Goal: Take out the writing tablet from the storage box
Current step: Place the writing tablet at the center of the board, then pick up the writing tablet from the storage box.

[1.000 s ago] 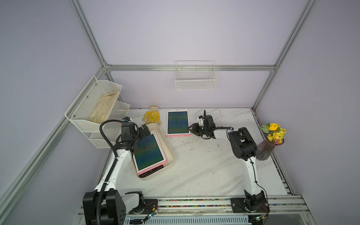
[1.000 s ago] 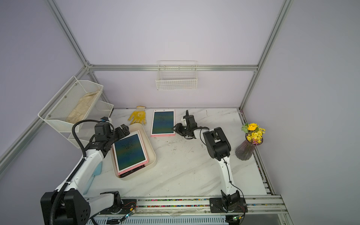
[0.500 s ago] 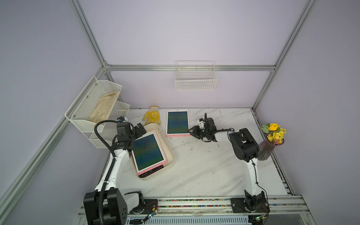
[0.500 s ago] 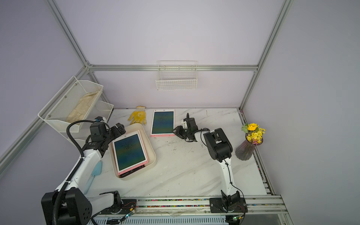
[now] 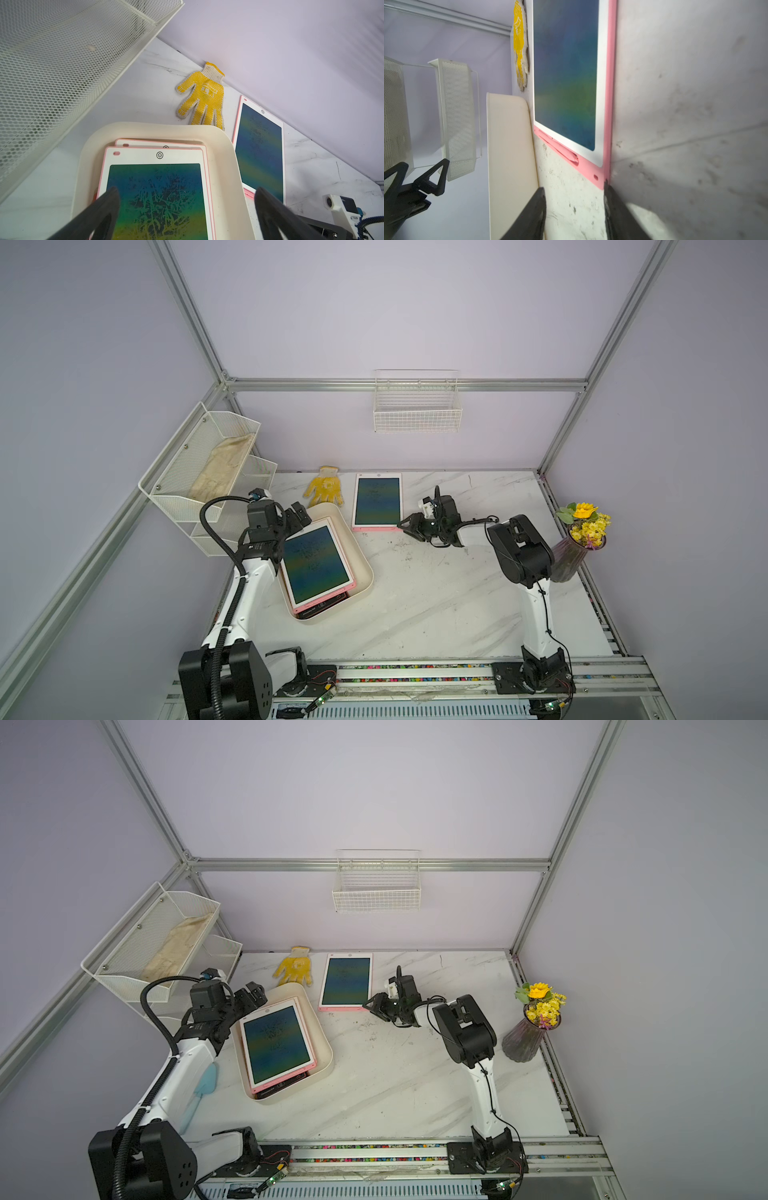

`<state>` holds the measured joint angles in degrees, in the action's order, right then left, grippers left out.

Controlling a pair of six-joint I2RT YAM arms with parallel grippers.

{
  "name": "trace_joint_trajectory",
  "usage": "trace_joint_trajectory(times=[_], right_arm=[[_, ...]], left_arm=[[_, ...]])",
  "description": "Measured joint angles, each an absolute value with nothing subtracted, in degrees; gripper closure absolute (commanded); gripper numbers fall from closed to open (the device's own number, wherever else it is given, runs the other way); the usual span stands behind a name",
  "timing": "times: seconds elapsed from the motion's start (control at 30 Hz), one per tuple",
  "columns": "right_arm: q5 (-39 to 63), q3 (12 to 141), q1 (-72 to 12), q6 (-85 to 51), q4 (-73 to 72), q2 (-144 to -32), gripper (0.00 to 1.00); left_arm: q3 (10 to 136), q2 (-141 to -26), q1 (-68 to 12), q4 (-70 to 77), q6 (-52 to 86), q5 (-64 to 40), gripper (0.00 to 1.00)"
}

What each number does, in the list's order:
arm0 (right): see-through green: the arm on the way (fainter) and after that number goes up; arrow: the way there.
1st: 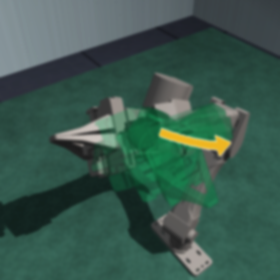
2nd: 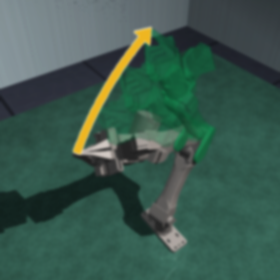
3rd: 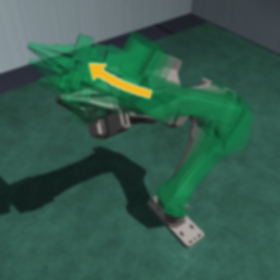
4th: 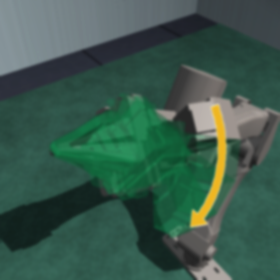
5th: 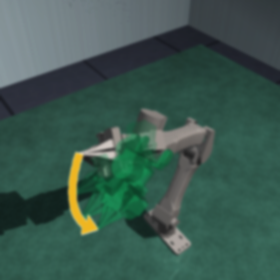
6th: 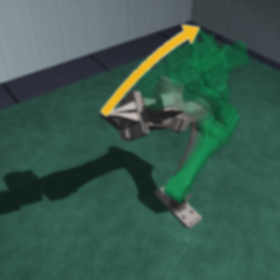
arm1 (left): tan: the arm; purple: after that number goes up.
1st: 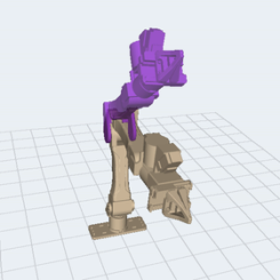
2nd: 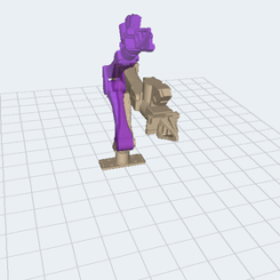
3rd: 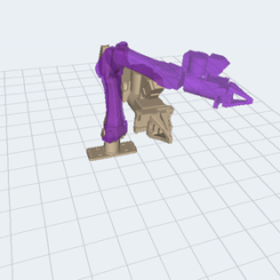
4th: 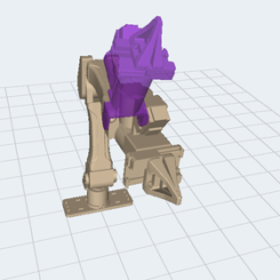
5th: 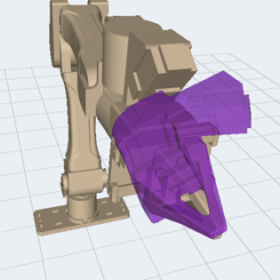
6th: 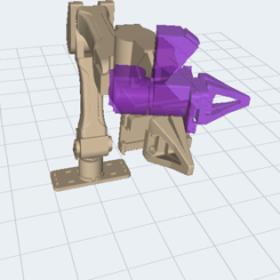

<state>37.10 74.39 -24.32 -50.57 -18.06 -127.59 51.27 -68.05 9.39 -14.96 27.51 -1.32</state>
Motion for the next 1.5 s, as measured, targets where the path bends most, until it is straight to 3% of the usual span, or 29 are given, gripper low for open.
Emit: trace_joint_trajectory(times=[0.57,0.9,1.5], right_arm=[[37.2,72.9,-25.1,-42.7,-5.2,-122.3,0.54],[37.4,83.2,-30.6,-37.6,2.9,-122.2,0.55],[38.5,97.0,-37.6,-34.2,5.9,-129.7,0.55]], left_arm=[[49.5,-69.4,9.4,-20.3,29.1,-1.5,0.00],[47.4,-72.9,9.7,-28.4,30.9,-6.4,0.00],[49.4,-79.1,9.6,-42.2,30.8,0.9,0.00]])
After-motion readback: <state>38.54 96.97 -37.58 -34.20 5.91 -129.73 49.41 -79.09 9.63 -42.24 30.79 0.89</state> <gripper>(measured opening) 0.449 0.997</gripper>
